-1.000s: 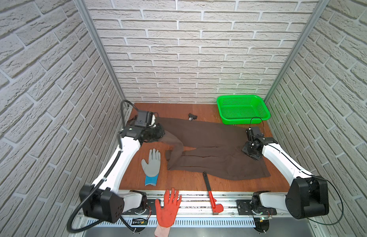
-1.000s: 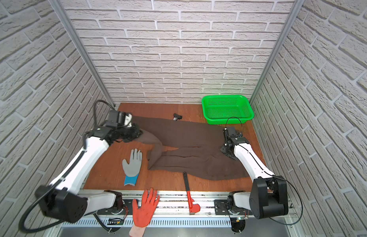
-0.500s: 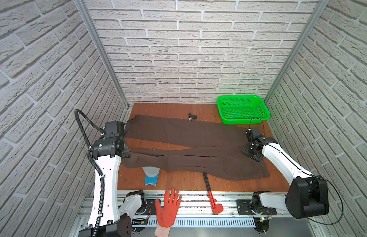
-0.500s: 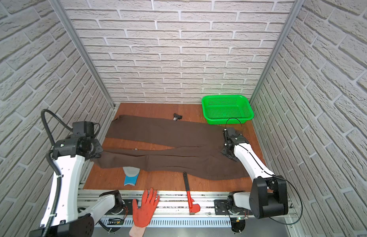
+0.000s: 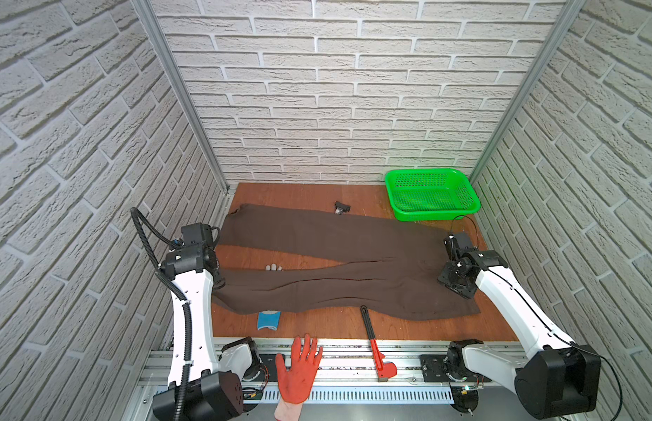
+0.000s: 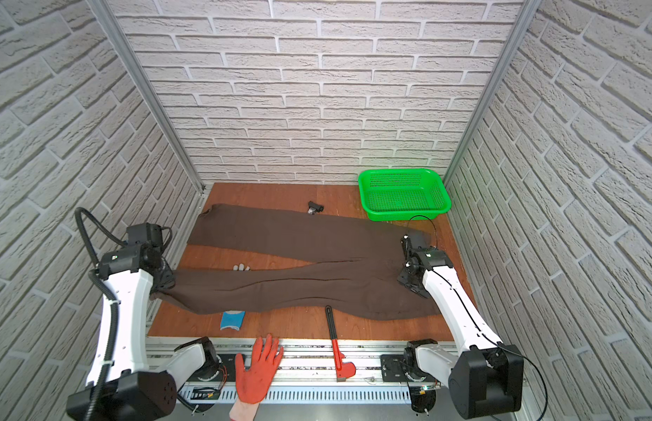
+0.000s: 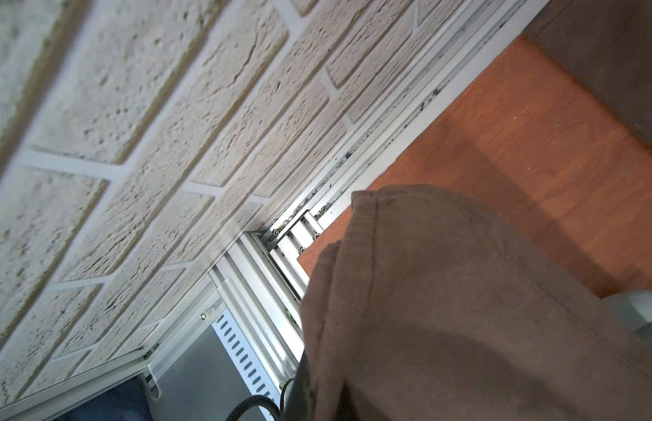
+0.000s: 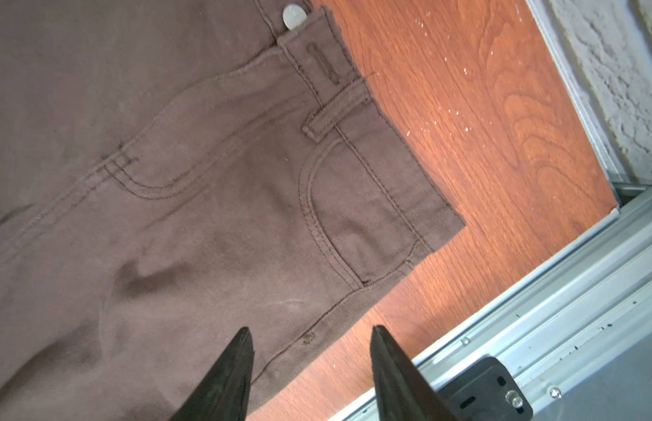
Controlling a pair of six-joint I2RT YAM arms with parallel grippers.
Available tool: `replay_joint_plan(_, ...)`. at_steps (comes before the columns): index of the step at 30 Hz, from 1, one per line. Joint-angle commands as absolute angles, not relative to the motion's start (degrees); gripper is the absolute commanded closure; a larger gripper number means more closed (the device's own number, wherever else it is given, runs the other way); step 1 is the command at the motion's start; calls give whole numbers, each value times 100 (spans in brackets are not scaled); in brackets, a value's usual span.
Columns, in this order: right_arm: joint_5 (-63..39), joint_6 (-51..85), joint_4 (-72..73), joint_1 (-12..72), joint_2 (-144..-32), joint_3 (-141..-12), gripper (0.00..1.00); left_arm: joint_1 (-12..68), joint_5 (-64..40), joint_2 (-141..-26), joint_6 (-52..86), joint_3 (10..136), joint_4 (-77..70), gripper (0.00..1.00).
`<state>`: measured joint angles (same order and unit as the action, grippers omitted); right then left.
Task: Fold and stack the trousers
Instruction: Smooth out the trousers at the center of the table.
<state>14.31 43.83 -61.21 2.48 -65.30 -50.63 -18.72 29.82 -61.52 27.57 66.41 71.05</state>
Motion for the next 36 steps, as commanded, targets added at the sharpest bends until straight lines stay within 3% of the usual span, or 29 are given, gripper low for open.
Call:
replay_joint_plan(1, 1228, 4512, -6385, 289, -6446, -4904, 46, -1977, 3092, -6367, 2681, 6677, 6700, 100)
replay_joint_plan(8, 696, 4874, -6463, 527, -6394, -4536, 45, -1985, 2570, -6686, 2760, 6776, 6393, 100)
replay_joint_plan(26, 102, 6203, -5668, 1318, -6843, -3748, 44, -1990, 2513, -6760, 2733, 7009, 6284, 100)
replay_joint_plan(36, 0, 6581, -4828, 1318, -7380, -3352, 50, -2011, 2488, -6750, 2725, 7050, 6282, 100)
